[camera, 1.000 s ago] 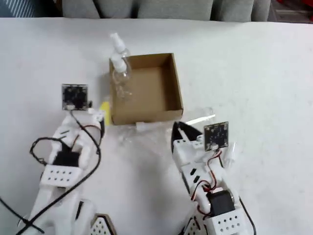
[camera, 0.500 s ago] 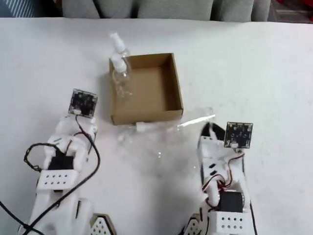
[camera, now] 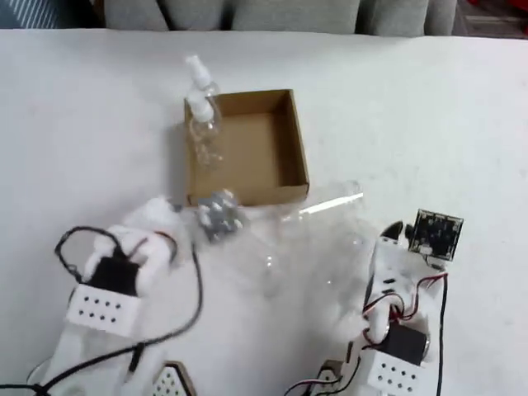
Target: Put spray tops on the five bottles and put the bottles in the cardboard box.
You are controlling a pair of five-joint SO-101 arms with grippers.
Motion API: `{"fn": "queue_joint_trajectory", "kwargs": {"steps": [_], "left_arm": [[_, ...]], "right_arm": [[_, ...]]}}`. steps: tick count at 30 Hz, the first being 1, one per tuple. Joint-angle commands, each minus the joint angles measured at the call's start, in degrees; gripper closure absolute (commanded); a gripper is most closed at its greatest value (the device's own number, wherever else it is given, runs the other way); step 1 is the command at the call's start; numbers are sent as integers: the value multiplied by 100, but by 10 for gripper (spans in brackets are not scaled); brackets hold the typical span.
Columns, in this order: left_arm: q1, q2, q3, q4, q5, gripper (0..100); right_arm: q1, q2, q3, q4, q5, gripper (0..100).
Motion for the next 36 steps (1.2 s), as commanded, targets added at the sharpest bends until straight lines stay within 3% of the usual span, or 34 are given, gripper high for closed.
{"fn": "queue_joint_trajectory", "kwargs": {"steps": [1,7,12,15,20,23,36], "left_arm": [[1077,-145,-844,1468,-1477,965],[2651,-110,-1301,2760,-2418,962],[3248,673,-1697,2901,-2488,961],[3371,1710,-2312,2901,-2629,949],[3345,3714,-3710,2901,-2620,829],[3345,4611,-4299,2892,-2620,823],[3020,5789,-5055,2629,-2453,788]], "right_arm": [[84,-22,44,22,53,982],[84,-22,44,22,53,982],[66,-22,44,22,53,982],[66,-22,44,22,53,982],[57,-22,44,22,53,982],[57,-22,44,22,53,982],[40,-22,44,136,457,982]]}}
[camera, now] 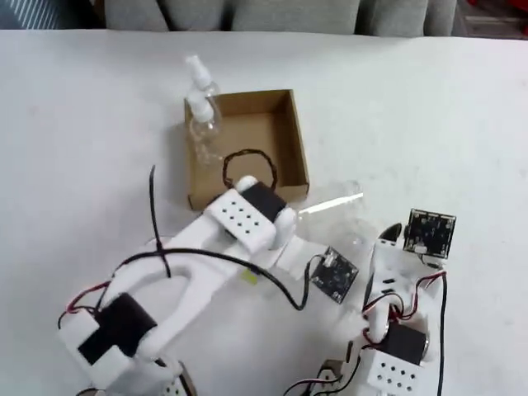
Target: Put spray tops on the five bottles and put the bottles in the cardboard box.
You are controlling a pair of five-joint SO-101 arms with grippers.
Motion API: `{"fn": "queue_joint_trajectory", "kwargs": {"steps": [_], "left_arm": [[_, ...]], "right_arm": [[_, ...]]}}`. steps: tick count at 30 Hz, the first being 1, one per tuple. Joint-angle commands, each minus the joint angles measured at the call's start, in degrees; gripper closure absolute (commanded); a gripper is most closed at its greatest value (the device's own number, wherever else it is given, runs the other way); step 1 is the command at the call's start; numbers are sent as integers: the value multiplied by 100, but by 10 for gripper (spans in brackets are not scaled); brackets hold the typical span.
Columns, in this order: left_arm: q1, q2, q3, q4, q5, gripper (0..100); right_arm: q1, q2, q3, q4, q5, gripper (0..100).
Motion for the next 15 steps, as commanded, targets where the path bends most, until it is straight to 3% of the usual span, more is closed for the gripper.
{"fn": "queue_joint_trajectory", "kwargs": {"steps": [1,8,15], "left_arm": [[-119,57,-281,-281,211,768],[-215,57,-290,-334,273,732],[-215,75,9,-1046,598,729]], "right_arm": [[22,-22,44,22,88,982],[22,-22,44,22,79,982],[22,-22,44,22,79,982]]}}
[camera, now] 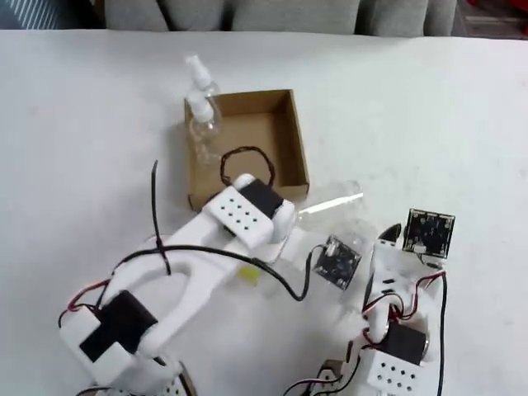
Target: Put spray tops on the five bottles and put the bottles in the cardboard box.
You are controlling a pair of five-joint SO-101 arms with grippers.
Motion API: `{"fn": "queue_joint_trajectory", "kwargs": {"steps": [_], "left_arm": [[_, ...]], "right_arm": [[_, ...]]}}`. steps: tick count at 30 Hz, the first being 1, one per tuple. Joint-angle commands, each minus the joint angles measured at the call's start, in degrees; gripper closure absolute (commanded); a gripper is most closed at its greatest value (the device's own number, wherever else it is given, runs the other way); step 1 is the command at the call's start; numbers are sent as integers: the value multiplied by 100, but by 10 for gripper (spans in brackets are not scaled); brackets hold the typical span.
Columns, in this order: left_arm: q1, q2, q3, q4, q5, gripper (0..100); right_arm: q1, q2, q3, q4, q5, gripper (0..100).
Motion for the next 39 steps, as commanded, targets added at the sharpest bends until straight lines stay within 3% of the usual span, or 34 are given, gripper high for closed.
{"fn": "queue_joint_trajectory", "kwargs": {"steps": [1,11,21,24,27,28,33,39], "left_arm": [[-84,-22,114,-598,290,729],[-242,31,475,-897,88,732],[-224,787,607,-1433,589,734],[-224,787,633,-1433,563,814],[-127,813,651,-1433,299,987],[-101,813,651,-1433,290,983],[-31,769,615,-1389,879,978],[-40,330,651,-1389,2207,980]], "right_arm": [[22,-22,44,22,62,982],[22,-22,44,22,62,982],[22,-22,44,22,88,982],[22,-22,44,22,88,982],[22,-22,44,22,79,982],[22,-22,44,22,79,982],[31,-22,44,22,79,982],[31,-22,44,22,70,982]]}}
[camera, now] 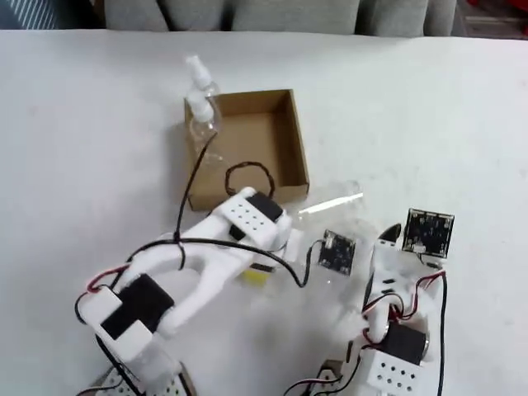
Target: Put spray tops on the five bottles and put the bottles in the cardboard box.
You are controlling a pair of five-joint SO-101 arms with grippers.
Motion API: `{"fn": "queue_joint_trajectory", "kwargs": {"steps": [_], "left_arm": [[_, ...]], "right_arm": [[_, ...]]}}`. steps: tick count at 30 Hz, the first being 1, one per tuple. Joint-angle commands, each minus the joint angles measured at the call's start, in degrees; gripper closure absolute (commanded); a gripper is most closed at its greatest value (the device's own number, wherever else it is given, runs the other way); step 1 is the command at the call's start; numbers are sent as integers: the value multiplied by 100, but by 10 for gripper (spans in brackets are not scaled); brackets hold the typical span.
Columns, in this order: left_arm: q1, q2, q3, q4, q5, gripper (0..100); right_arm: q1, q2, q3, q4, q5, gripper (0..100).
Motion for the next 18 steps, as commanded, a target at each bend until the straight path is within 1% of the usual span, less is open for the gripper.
{"fn": "queue_joint_trajectory", "kwargs": {"steps": [1,4,10,12,15,18], "left_arm": [[40,-690,9,-70,1125,980],[-31,-1253,273,-53,1732,980],[-48,-2299,1081,-53,2374,980],[-48,-2510,1292,-97,2602,980],[-48,-2615,1644,-492,2875,980],[-48,-2615,1881,-941,2980,980]], "right_arm": [[31,-22,44,22,35,982],[48,-22,44,22,35,982],[84,-22,44,22,26,982],[286,-31,44,-31,44,983],[760,-22,-97,-92,70,983],[892,-13,-343,163,88,982]]}}
